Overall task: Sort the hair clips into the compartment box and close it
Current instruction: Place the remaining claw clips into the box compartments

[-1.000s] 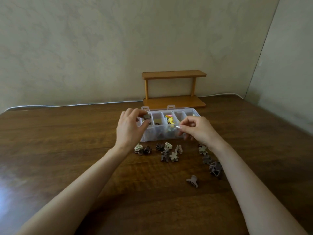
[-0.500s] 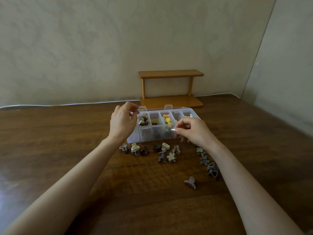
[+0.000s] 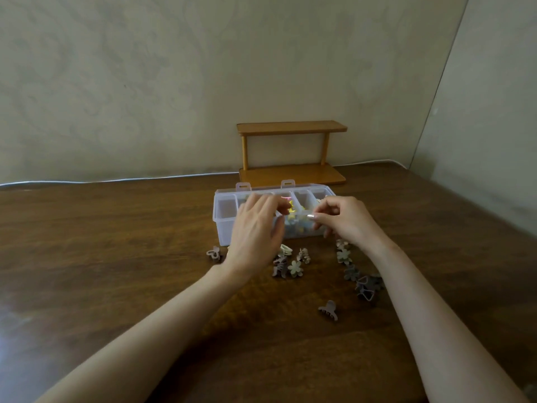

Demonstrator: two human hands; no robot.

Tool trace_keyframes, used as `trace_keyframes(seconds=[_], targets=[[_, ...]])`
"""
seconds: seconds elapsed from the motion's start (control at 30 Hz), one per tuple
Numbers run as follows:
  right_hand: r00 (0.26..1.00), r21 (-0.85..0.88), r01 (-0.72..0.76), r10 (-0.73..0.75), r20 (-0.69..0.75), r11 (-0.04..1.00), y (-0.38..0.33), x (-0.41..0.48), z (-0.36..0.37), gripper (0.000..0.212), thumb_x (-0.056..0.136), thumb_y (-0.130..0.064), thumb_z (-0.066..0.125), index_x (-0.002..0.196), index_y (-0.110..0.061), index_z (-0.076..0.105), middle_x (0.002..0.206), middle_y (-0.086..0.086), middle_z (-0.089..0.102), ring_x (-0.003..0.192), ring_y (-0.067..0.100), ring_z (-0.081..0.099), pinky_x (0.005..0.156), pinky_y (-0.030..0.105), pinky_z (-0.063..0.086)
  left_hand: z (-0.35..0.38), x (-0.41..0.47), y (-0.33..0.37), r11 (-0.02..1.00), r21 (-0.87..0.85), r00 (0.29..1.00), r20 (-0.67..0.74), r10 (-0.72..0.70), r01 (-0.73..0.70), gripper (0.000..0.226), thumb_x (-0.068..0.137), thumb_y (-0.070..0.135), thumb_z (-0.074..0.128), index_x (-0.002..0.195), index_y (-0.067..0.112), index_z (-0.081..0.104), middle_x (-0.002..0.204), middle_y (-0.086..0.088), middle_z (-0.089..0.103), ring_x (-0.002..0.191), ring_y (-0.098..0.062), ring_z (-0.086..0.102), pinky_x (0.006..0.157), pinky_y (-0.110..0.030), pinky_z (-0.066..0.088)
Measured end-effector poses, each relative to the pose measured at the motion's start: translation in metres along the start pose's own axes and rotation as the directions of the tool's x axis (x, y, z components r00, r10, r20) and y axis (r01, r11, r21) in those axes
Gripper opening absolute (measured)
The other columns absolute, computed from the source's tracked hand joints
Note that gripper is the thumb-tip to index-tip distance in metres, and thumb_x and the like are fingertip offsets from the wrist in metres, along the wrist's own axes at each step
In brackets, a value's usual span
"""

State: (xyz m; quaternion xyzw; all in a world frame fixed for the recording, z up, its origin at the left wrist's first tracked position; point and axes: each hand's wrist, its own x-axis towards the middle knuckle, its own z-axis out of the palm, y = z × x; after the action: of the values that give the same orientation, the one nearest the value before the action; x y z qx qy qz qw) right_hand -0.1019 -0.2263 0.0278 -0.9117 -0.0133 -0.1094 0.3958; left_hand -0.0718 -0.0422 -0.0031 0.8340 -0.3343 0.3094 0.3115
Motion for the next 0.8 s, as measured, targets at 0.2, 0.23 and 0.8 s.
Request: trace_keyframes(seconds=[0.2, 0.23, 0.8], targets=[[0.998, -0.23, -0.054, 0.057, 0.007, 0.972, 0.008, -0.003, -0.014, 0.004, 0.086, -0.021, 0.065, 0.083, -0.021, 0.066, 0.086, -0.006, 0.066, 0.075, 0.007, 0.062, 0.071, 0.028, 0.051, 0.019, -0.02, 0.004, 0.996, -0.045, 0.983, 0.163, 0.082, -0.075, 0.018, 0.088, 0.018, 0.05, 0.104, 0.016, 0.058, 0.103, 0.002, 0.06, 0.098, -0.012, 0.049, 0.081, -0.03, 0.044], [0.998, -0.267, -0.063, 0.061, -0.017, 0.962, 0.013, -0.005, -0.017, 0.004, 0.086, -0.022, 0.065, 0.082, -0.023, 0.065, 0.088, -0.007, 0.065, 0.078, 0.006, 0.06, 0.073, 0.027, 0.048, 0.02, -0.022, 0.004, 0.995, -0.047, 0.98, 0.176, 0.09, -0.083, 0.02, 0.088, 0.021, 0.047, 0.105, 0.016, 0.058, 0.103, 0.002, 0.06, 0.099, -0.013, 0.049, 0.081, -0.031, 0.045], [0.992, -0.121, -0.116, 0.12, 0.029, 0.986, 0.04, -0.022, -0.011, 0.02, 0.08, -0.019, 0.072, 0.096, -0.029, 0.065, 0.09, -0.006, 0.063, 0.086, 0.007, 0.06, 0.075, 0.024, 0.049, 0.024, -0.027, 0.002, 0.991, -0.004, 0.951, 0.281, 0.13, -0.135, 0.034, 0.092, 0.039, 0.034, 0.108, 0.021, 0.058, 0.104, 0.005, 0.058, 0.097, -0.008, 0.046, 0.079, -0.027, 0.042]])
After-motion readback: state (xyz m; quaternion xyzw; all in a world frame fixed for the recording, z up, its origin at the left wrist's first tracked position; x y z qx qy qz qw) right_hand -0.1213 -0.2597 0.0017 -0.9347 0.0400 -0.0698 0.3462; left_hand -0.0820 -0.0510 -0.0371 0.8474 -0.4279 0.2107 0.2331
